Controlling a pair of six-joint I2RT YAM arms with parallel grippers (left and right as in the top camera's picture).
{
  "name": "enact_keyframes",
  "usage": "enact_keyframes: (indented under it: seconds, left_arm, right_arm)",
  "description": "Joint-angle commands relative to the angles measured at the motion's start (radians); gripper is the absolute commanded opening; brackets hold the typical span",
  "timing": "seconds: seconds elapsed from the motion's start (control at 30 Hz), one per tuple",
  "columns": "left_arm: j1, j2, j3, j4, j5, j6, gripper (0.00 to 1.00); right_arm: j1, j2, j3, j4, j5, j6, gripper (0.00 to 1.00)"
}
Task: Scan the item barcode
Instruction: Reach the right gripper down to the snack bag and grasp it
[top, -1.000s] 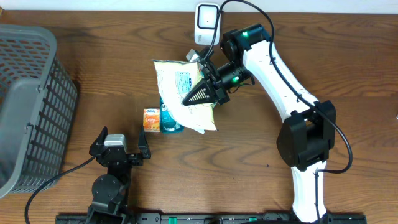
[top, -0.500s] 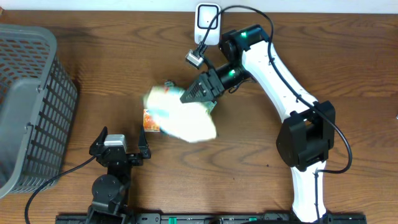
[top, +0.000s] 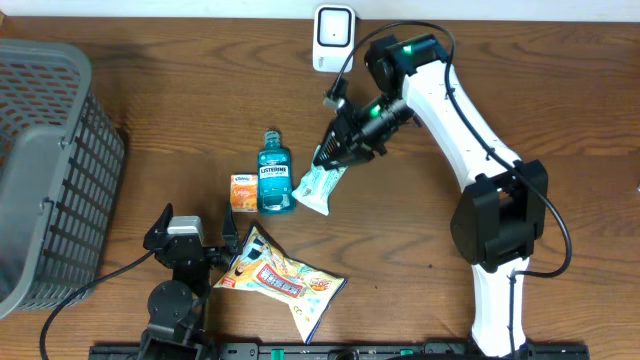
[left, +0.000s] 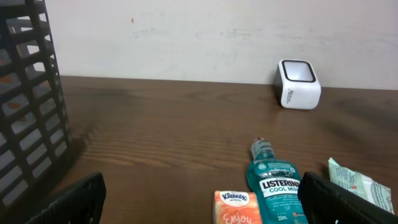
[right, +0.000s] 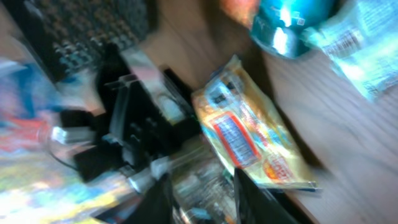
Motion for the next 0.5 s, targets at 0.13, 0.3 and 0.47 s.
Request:
enact_keyframes:
  seconds: [0.13, 0.3, 0.47]
  left_arm:
    - [0.004, -0.003, -0.021, -0.033, -0.006, -0.013, 0.98]
    - [0.004, -0.003, -0.021, -0.033, -0.006, -0.013, 0.98]
    - [0.004, -0.003, -0.021, -0.033, -0.006, -0.013, 0.98]
  right_arm:
    - [-0.005, -0.215, 0.008, -0.078, 0.293, -0.176, 0.3]
    - [0.032, -0.452, 0.006, -0.047, 0.563, -0.176, 0.34]
    - [0.134, -0.625, -0.206, 0.179, 0.59, -0.176, 0.68]
